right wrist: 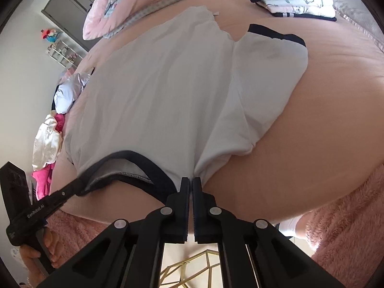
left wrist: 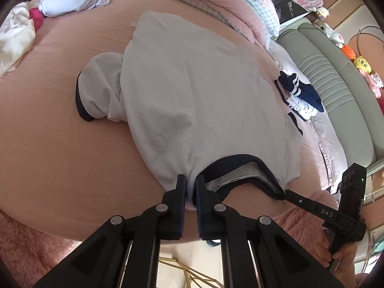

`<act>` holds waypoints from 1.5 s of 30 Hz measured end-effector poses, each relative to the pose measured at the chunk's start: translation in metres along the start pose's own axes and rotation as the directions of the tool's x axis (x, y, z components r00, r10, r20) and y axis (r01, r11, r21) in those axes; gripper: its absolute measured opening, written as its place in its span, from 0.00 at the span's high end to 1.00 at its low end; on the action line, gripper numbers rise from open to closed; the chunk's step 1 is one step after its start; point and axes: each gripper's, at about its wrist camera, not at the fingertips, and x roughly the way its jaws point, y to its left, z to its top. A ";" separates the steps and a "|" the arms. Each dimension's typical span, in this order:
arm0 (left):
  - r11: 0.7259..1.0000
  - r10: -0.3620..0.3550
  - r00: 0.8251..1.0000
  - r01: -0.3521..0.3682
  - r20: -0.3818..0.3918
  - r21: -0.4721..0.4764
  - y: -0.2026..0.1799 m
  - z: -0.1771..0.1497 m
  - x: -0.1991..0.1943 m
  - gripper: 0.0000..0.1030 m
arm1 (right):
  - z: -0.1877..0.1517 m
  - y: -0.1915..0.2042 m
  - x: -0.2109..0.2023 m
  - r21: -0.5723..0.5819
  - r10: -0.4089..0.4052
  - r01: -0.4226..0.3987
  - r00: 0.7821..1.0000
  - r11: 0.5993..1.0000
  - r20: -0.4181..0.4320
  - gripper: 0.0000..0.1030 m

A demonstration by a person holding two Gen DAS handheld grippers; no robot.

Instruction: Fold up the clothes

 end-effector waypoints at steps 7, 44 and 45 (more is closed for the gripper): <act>0.999 -0.030 0.999 0.029 -0.041 -0.039 0.009 -0.007 -0.001 0.94 | -0.010 -0.020 -0.012 0.062 0.051 -0.051 0.999 0.997 0.007 1.00; 0.997 0.058 0.998 -0.058 0.008 0.046 -0.029 0.029 -0.023 0.90 | 0.035 0.051 0.034 -0.160 -0.100 0.109 0.993 0.981 0.063 0.72; 0.997 0.062 0.998 -0.063 0.017 0.049 -0.029 0.032 -0.028 0.90 | 0.033 0.053 0.039 -0.182 -0.118 0.125 0.992 0.975 0.046 0.72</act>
